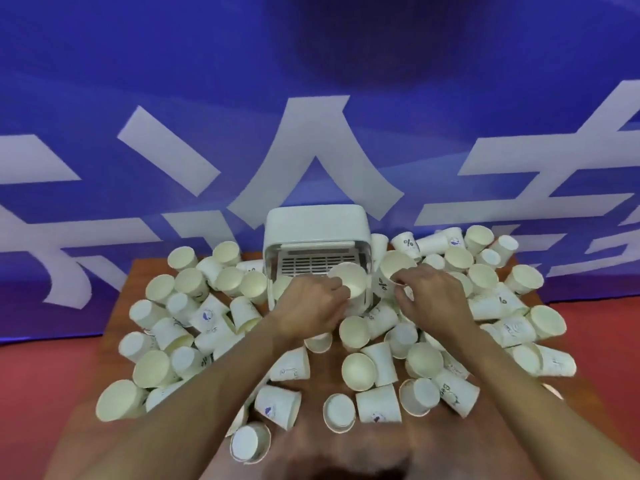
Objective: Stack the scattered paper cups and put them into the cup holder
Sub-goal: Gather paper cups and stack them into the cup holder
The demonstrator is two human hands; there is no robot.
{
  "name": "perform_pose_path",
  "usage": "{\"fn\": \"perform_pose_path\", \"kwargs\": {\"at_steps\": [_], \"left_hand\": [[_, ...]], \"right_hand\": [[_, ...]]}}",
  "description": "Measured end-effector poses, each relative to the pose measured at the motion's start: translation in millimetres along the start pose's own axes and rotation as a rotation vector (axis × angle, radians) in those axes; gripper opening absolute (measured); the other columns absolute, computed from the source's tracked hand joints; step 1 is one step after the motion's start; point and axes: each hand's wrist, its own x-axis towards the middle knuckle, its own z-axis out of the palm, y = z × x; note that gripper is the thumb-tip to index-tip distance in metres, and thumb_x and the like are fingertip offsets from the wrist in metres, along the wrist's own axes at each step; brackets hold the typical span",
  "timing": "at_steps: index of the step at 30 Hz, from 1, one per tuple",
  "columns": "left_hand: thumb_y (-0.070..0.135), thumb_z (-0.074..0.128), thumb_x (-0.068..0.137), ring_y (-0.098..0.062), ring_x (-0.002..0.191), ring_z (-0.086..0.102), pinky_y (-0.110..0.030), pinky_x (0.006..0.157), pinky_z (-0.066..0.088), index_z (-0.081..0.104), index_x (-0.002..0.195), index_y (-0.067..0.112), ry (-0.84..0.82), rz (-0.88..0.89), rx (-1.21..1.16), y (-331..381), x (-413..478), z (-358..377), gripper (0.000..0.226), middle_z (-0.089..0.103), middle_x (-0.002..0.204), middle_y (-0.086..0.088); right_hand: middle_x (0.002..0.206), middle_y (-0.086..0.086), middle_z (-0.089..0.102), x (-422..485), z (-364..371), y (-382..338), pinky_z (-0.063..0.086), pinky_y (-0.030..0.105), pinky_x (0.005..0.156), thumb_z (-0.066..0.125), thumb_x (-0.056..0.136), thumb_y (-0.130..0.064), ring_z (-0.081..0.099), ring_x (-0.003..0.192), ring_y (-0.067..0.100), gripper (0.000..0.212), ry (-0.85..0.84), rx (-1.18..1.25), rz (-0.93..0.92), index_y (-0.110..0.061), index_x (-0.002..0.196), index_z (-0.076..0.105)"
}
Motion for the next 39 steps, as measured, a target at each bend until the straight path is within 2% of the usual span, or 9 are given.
{"fn": "perform_pose_path", "kwargs": {"at_steps": [4,7,10,14,20,28,33,39], "left_hand": [[0.028,0.052,0.091,-0.022,0.059,0.056,-0.032,0.048,0.045,0.064,0.078,0.016,0.014,-0.138,0.038,-40.8,-25.5,7.3,0.021,0.058,0.071,0.000],[0.028,0.056,0.090,-0.020,0.056,0.056,-0.029,0.047,0.043,0.066,0.077,0.018,0.005,-0.221,0.073,-67.0,-45.7,20.9,0.019,0.059,0.069,0.001],[0.023,0.062,0.087,-0.023,0.052,0.054,-0.030,0.046,0.043,0.065,0.074,0.015,0.008,-0.305,0.087,-89.5,-59.9,38.3,0.015,0.058,0.066,-0.001],[0.020,0.059,0.088,-0.024,0.052,0.051,-0.031,0.048,0.042,0.063,0.073,0.014,0.006,-0.360,0.101,-108.4,-64.7,59.1,0.017,0.056,0.065,-0.003],[0.022,0.058,0.089,-0.024,0.055,0.053,-0.032,0.048,0.044,0.066,0.075,0.015,-0.029,-0.415,0.099,-112.0,-63.3,77.3,0.018,0.058,0.067,-0.002],[0.018,0.061,0.088,-0.022,0.058,0.055,-0.031,0.049,0.044,0.067,0.075,0.015,-0.131,-0.383,0.080,-121.4,-57.7,103.7,0.014,0.058,0.069,-0.002],[0.015,0.063,0.087,-0.022,0.065,0.059,-0.031,0.050,0.049,0.070,0.076,0.015,-0.214,-0.394,0.056,-123.5,-57.3,122.8,0.012,0.061,0.072,-0.002],[0.016,0.073,0.085,-0.017,0.076,0.064,-0.029,0.054,0.052,0.074,0.082,0.020,-0.290,-0.411,0.033,-128.9,-60.4,138.3,0.005,0.066,0.079,0.001]], "right_hand": [[0.082,-0.004,0.069,20.4,34.4,-41.2,0.053,0.031,0.060,0.066,0.086,-0.028,0.061,0.073,0.013,0.011,-0.055,0.065,-0.049,-0.026,0.094,0.073],[0.086,-0.004,0.071,31.0,66.8,-62.8,0.054,0.033,0.064,0.068,0.086,-0.024,0.064,0.080,0.014,0.013,-0.043,0.151,-0.128,-0.025,0.097,0.074],[0.085,0.000,0.071,40.1,99.9,-73.4,0.055,0.035,0.064,0.071,0.084,-0.015,0.065,0.082,0.018,0.013,0.021,0.226,-0.217,-0.019,0.095,0.076],[0.082,0.002,0.070,48.4,130.0,-78.4,0.053,0.035,0.064,0.075,0.079,-0.004,0.065,0.079,0.021,0.016,0.154,0.254,-0.291,-0.013,0.091,0.077],[0.077,0.001,0.067,55.9,153.0,-75.9,0.051,0.034,0.064,0.071,0.079,0.000,0.062,0.076,0.023,0.016,0.234,0.172,-0.388,-0.014,0.086,0.075],[0.075,0.001,0.068,50.8,173.1,-69.3,0.052,0.036,0.061,0.077,0.073,0.001,0.064,0.076,0.024,0.019,0.116,0.134,-0.381,-0.013,0.086,0.076],[0.070,-0.001,0.068,54.2,176.6,-73.7,0.054,0.033,0.060,0.080,0.067,-0.001,0.065,0.075,0.023,0.021,-0.051,0.123,-0.328,-0.015,0.082,0.077],[0.065,-0.007,0.063,61.8,181.2,-76.3,0.045,0.027,0.058,0.075,0.071,-0.011,0.061,0.075,0.017,0.012,-0.211,0.065,-0.301,-0.021,0.077,0.072]]}}
